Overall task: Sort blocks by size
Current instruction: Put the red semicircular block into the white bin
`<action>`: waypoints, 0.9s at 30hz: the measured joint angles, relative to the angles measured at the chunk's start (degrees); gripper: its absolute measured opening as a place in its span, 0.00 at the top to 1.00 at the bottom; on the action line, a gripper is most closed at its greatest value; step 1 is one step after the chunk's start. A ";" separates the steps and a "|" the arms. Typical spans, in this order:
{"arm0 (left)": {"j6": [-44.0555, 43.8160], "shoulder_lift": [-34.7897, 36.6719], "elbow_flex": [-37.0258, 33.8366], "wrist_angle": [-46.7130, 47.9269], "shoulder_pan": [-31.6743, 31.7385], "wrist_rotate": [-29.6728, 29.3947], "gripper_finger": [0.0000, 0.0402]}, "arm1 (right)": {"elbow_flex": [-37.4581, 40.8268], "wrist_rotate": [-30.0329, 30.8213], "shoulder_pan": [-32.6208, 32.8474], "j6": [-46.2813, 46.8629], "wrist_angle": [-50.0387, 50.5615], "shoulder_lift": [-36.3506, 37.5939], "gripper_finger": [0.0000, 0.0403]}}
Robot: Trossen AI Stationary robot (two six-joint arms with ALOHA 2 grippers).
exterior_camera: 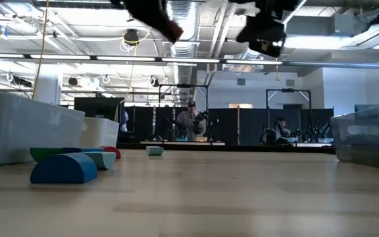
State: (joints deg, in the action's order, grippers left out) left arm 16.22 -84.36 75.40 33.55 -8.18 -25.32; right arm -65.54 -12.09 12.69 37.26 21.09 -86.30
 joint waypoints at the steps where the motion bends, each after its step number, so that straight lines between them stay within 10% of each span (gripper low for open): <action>1: -1.36 0.22 -0.01 2.23 1.57 -0.16 0.78 | 0.00 0.48 0.42 0.00 0.64 0.00 0.39; 27: -21.57 1.56 -9.77 28.48 42.02 5.60 0.78 | 0.46 17.34 20.43 10.79 14.92 0.01 0.39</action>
State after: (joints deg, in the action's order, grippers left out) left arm -5.35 -82.81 65.63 62.03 33.84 -19.72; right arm -65.08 5.25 33.12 48.05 36.01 -86.29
